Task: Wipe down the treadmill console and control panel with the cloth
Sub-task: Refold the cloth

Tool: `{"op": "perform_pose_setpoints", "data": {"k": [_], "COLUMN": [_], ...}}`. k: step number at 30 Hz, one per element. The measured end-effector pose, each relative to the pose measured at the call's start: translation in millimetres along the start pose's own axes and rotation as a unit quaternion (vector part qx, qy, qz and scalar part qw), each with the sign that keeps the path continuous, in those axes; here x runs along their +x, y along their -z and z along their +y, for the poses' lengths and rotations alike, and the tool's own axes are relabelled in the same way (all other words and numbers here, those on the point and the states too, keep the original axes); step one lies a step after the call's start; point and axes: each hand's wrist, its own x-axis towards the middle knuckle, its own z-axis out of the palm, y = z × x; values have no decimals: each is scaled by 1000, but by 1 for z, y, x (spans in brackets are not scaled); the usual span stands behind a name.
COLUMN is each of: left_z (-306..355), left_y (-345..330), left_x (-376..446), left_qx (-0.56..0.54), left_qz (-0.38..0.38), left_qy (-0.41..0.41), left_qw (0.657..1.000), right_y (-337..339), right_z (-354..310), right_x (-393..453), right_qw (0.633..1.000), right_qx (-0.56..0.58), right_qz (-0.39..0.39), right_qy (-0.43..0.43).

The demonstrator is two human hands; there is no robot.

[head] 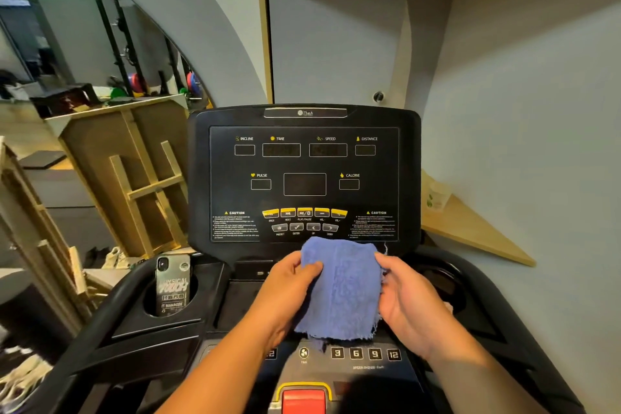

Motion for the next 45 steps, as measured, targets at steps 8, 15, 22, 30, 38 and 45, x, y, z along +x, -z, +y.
{"op": "perform_pose_setpoints", "data": {"k": [8, 15, 22, 30, 38, 45], "left_z": [5, 10, 9, 5, 48, 51], "left_y": [-10, -25, -10, 31, 19, 9], "left_x": [-14, -25, -14, -3, -24, -25], "left_qx": [191, 189, 146, 172, 133, -97], "left_qz": [114, 1, 34, 117, -199, -181], "left_qy": [-213, -197, -157, -74, -167, -108], "left_qw": [951, 962, 976, 975, 957, 973], "right_y": [-12, -22, -20, -27, -64, -34], "right_z": [-7, -7, -13, -47, -90, -99], "right_x": [-2, -2, -6, -17, -33, 1], "right_qw": [991, 984, 991, 988, 964, 983], "right_qx": [-100, -121, -66, -56, -152, -168], "right_qz": [-8, 6, -5, -26, -143, -1], "right_qy": [92, 128, 116, 145, 162, 74]}}
